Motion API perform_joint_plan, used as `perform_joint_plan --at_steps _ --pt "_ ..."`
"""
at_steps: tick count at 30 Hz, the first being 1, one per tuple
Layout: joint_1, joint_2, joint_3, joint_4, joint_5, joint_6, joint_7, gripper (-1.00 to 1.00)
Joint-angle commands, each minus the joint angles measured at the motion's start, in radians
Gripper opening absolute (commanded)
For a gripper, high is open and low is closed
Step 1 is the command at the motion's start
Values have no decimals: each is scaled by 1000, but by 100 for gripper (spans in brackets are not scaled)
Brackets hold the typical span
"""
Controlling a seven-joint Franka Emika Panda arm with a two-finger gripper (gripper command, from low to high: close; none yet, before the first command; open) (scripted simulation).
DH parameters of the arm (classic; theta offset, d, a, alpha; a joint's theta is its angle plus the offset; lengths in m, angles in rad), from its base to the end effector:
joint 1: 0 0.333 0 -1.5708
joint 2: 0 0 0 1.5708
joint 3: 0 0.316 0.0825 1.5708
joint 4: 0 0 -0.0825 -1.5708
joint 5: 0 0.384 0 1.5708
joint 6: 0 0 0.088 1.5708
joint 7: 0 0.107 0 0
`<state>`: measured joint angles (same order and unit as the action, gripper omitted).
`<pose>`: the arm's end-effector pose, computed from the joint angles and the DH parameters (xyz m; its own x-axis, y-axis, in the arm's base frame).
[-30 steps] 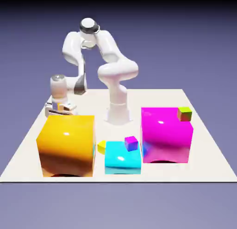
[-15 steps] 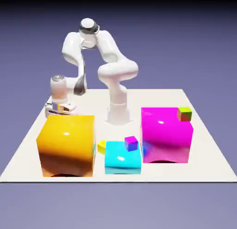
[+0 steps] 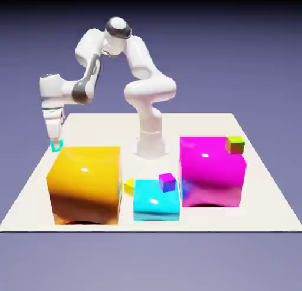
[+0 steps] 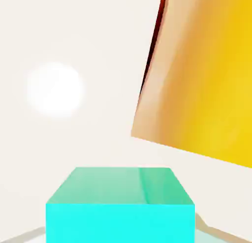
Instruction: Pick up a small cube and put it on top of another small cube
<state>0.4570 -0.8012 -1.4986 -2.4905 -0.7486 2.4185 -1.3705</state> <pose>0.2555 -0.3881 0.3186 0.5931 0.7619 0.2601 0.7293 -0.6453 0.2271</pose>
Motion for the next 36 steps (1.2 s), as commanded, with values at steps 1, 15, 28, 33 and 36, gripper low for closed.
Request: perform_joint_plan --at_steps 1,15,28,33,36 --pt "6 15 30 8 44 8 42 -100" --pt "140 282 536 -51 347 12 256 -100" --pt "260 534 928 -169 465 20 235 -100" --pt "263 709 916 -206 557 221 165 -100" --pt "262 673 919 -199 538 180 179 100"
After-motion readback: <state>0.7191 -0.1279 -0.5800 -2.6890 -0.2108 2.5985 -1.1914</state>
